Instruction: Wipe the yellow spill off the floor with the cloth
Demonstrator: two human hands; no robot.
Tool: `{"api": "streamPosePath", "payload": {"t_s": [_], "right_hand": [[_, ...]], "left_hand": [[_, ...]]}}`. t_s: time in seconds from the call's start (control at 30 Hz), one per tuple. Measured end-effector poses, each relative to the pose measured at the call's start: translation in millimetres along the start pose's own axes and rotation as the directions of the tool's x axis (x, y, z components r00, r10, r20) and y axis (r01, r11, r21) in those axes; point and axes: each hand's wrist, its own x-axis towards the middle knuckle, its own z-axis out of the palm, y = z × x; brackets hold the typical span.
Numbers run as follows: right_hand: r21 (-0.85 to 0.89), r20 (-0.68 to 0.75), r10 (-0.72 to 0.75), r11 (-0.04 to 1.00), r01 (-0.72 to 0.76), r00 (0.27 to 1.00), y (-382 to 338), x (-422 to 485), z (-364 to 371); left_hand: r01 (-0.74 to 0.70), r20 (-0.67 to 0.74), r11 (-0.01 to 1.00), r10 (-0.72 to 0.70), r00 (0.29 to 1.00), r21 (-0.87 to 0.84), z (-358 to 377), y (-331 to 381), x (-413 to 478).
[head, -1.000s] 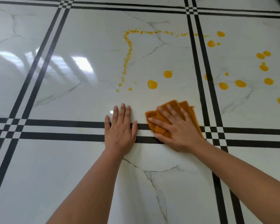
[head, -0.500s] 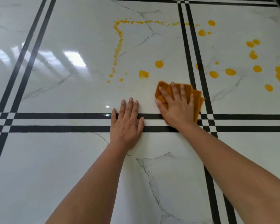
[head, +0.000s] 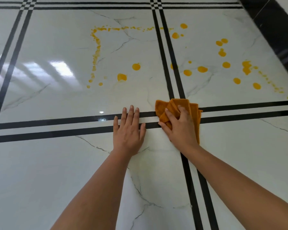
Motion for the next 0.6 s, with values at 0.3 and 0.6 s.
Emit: {"api": "streamPosePath", "payload": {"t_s": [0.3, 0.6], "right_hand": [[0.591, 0.153, 0.321, 0.728, -0.347, 0.934, 3, 8, -52], [0.760, 0.386, 0.670, 0.160, -0.630, 0.634, -6, -38, -139]], "left_hand": [[-0.021, 0.074, 0.999, 0.025, 0.997, -0.048, -2, 41, 1], [0.159, 0.196, 0.924, -0.094, 0.976, -0.348, -70, 105, -43]]}}
